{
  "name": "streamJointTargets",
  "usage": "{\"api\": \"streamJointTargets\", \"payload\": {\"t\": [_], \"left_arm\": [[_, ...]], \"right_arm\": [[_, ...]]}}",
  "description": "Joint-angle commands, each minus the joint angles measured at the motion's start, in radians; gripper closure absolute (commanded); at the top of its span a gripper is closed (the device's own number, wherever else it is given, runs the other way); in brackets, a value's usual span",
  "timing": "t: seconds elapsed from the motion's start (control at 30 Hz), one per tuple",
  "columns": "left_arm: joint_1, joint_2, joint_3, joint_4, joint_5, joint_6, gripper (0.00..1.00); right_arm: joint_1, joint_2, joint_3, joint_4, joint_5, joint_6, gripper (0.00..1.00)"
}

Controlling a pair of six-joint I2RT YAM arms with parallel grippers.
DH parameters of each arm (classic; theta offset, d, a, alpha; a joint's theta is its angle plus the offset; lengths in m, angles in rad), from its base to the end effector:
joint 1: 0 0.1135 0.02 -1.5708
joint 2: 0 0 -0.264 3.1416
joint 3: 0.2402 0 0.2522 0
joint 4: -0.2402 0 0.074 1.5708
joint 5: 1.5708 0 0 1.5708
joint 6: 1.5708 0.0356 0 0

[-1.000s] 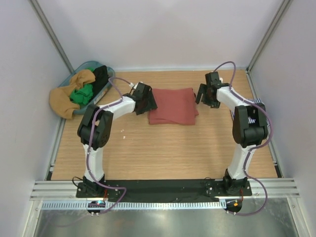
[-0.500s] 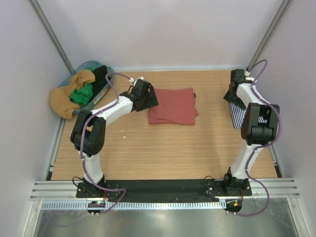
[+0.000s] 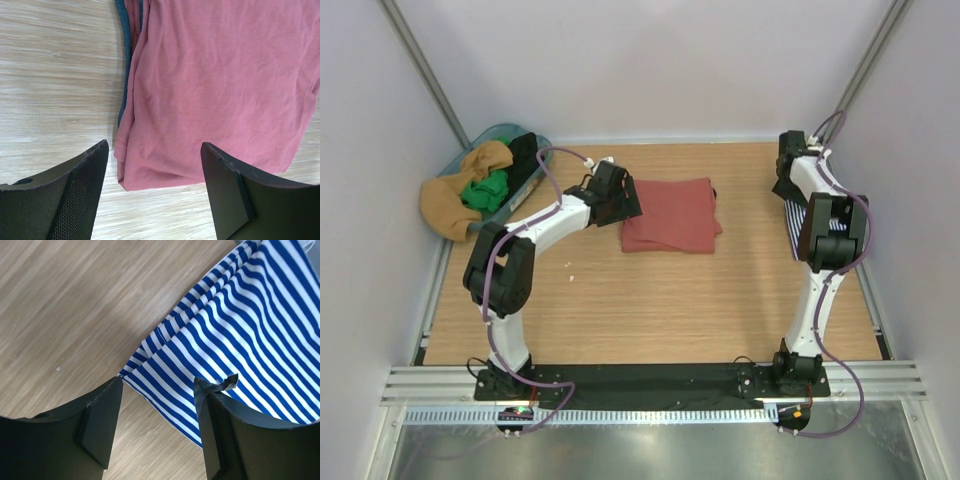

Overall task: Fold and stack the tank tops
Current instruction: Fold the tank top, then neatly place the folded tank top to the corner

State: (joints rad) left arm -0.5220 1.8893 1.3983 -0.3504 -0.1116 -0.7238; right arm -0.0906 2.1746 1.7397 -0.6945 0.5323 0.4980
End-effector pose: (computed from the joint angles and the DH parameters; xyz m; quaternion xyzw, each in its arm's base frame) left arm 0.3659 -0.2059 0.2201 -0.1137 0.9260 -0.1654 0.3196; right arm 0.4585 -0.0598 0.1874 0.3282 0.8842 -0.2086 0.2588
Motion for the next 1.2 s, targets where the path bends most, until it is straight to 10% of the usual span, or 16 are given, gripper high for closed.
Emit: {"api": "streamJointTargets", "payload": {"t": [0.0, 0.27, 0.5, 1.17], "left_arm": [[-0.001, -0.027, 0.03, -0.001, 0.0, 0.02, 0.25], [-0.001, -0.021, 0.028, -0.004, -0.002, 0.023, 0.25], [-0.004, -0.013, 0.025, -0.005, -0.002, 0.021, 0.26], [-0.064, 0.013, 0.057, -0.01, 0.001, 0.014, 0.27]], "right_arm": [[0.011, 0.019, 0.076, -0.014, 0.058, -0.01, 0.35], [0.014, 0.111, 0.188, -0.069, 0.046, -0.015, 0.43], [0.025, 0.079, 0.14, -0.057, -0.006, -0.019, 0.99], [0.469, -0.597, -0.81, 0.204, -0.362, 0.01, 0.93]]}}
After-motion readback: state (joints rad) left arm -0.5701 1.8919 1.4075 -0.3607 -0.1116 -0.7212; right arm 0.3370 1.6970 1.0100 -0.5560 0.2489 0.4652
